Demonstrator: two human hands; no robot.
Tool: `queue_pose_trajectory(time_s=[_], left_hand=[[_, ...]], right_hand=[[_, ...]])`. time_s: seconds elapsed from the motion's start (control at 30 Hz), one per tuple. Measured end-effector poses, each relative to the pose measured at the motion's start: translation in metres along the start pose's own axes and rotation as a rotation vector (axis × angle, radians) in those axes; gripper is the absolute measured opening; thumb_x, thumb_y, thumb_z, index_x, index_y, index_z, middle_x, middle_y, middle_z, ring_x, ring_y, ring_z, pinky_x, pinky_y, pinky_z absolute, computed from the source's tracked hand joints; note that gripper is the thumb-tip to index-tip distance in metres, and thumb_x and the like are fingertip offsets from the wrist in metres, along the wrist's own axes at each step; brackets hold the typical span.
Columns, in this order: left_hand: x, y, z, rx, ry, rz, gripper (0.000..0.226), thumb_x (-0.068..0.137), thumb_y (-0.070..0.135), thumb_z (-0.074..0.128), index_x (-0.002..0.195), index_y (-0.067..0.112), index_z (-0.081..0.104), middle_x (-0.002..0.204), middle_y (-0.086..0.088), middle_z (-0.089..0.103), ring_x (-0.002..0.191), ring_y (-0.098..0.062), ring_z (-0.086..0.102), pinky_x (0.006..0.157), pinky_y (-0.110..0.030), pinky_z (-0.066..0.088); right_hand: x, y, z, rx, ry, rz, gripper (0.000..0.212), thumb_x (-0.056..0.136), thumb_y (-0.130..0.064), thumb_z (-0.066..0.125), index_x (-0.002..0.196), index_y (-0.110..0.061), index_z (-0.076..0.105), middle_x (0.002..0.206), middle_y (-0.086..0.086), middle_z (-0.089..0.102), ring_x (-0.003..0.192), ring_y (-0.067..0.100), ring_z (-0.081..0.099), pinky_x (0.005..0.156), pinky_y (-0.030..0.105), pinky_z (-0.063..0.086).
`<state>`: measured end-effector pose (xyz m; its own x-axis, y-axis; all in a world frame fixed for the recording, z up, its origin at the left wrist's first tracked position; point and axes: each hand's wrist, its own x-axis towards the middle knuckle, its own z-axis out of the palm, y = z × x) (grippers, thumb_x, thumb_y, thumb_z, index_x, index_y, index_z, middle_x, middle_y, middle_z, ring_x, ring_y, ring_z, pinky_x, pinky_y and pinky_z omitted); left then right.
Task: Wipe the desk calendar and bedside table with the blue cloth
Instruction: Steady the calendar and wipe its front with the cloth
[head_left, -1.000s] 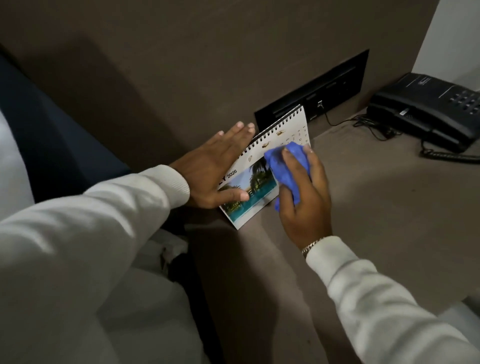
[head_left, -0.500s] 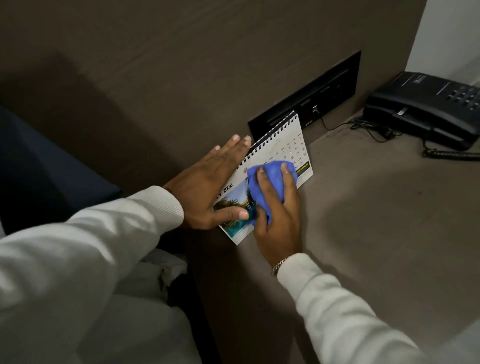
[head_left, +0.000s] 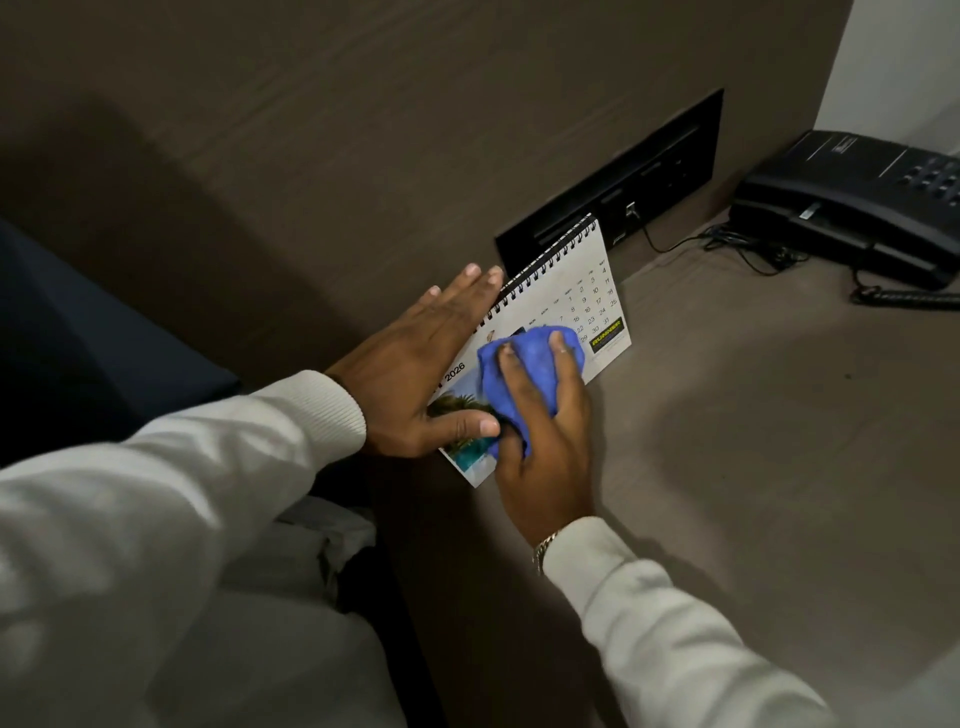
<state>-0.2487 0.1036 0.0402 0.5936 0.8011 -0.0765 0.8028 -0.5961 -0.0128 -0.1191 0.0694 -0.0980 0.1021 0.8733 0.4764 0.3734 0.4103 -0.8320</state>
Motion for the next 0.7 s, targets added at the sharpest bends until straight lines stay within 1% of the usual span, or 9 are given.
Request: queue_pose_trajectory(time_s=[0.07,0.17,0.3,0.4,0.47,0.53,0.6,0.67,0.7], left_hand=[[0.0,0.001,0.0,-0.008,-0.001,0.003,0.107,0.079,0.07,0.045,0.151,0.011,-0.007,0.164,-0.004,-0.003,0.15,-0.013,-0.009,0.123,-0.035,0.004],[0.0,0.002,-0.002,0.002,-0.011,0.0,0.109,0.078,0.072,0.044,0.151,0.009,-0.006,0.164,-0.005,-0.003,0.15,-0.014,-0.009,0.123,-0.037,0.005],[0.001,0.002,-0.002,-0.012,-0.027,-0.026,0.11,0.076,0.073,0.046,0.151,0.014,-0.009,0.164,-0.001,-0.005,0.149,-0.009,-0.011,0.122,-0.029,-0.001],[0.002,0.001,-0.002,-0.016,-0.016,-0.022,0.11,0.076,0.074,0.045,0.151,0.015,-0.01,0.164,0.001,-0.007,0.149,-0.007,-0.013,0.12,-0.025,-0.005],[0.001,0.0,-0.001,0.001,0.001,-0.003,0.109,0.077,0.073,0.045,0.151,0.013,-0.009,0.163,0.0,-0.006,0.149,-0.009,-0.011,0.122,-0.029,-0.001],[0.0,0.0,0.002,0.006,0.02,0.01,0.109,0.078,0.071,0.046,0.151,0.01,-0.006,0.163,-0.002,-0.004,0.15,-0.012,-0.009,0.122,-0.032,0.002],[0.001,0.0,0.003,0.007,0.023,0.007,0.109,0.078,0.069,0.048,0.152,0.008,-0.004,0.164,-0.004,-0.002,0.15,-0.013,-0.008,0.123,-0.032,0.002],[0.002,-0.001,0.002,0.013,0.012,-0.001,0.109,0.078,0.07,0.048,0.152,0.01,-0.005,0.164,-0.002,-0.002,0.15,-0.011,-0.009,0.122,-0.027,-0.002],[0.002,-0.001,0.002,0.012,0.005,-0.005,0.11,0.077,0.071,0.048,0.152,0.012,-0.007,0.164,0.0,-0.004,0.149,-0.009,-0.01,0.121,-0.024,-0.005]], right_hand=[[0.005,-0.002,0.0,-0.002,0.015,-0.033,0.078,0.084,-0.005,0.058,0.144,-0.041,0.024,0.159,0.01,0.016,0.146,0.019,0.005,0.117,0.025,0.006],[0.028,0.0,-0.006,0.053,0.097,-0.008,0.071,0.081,0.003,0.055,0.141,-0.03,0.039,0.157,0.014,0.021,0.145,0.019,0.01,0.118,0.027,0.012],[0.054,0.016,-0.019,0.022,0.185,0.124,0.063,0.081,0.005,0.052,0.137,-0.023,0.046,0.156,0.017,0.025,0.145,0.025,0.019,0.116,0.018,0.017],[0.03,0.012,-0.017,0.031,0.123,0.144,0.064,0.082,0.005,0.055,0.138,-0.023,0.044,0.157,0.017,0.021,0.143,0.015,0.014,0.113,0.008,0.011],[0.005,0.0,-0.009,0.062,0.055,0.091,0.07,0.081,0.005,0.057,0.139,-0.031,0.039,0.158,0.012,0.018,0.145,0.008,0.006,0.115,0.013,0.01],[0.0,-0.008,-0.006,0.121,0.055,0.043,0.07,0.081,0.004,0.057,0.138,-0.033,0.04,0.158,0.006,0.018,0.145,0.002,0.003,0.116,0.018,0.013],[0.024,-0.009,-0.006,0.16,0.165,0.019,0.063,0.082,0.004,0.055,0.136,-0.027,0.046,0.156,0.011,0.022,0.147,0.011,0.012,0.117,0.019,0.018],[0.057,-0.007,-0.012,0.154,0.26,0.064,0.057,0.082,0.002,0.051,0.134,-0.021,0.051,0.155,0.015,0.026,0.146,0.02,0.021,0.117,0.022,0.023],[0.069,-0.004,-0.015,0.134,0.275,0.083,0.056,0.082,0.001,0.05,0.134,-0.02,0.052,0.155,0.015,0.027,0.145,0.023,0.024,0.116,0.018,0.023]])
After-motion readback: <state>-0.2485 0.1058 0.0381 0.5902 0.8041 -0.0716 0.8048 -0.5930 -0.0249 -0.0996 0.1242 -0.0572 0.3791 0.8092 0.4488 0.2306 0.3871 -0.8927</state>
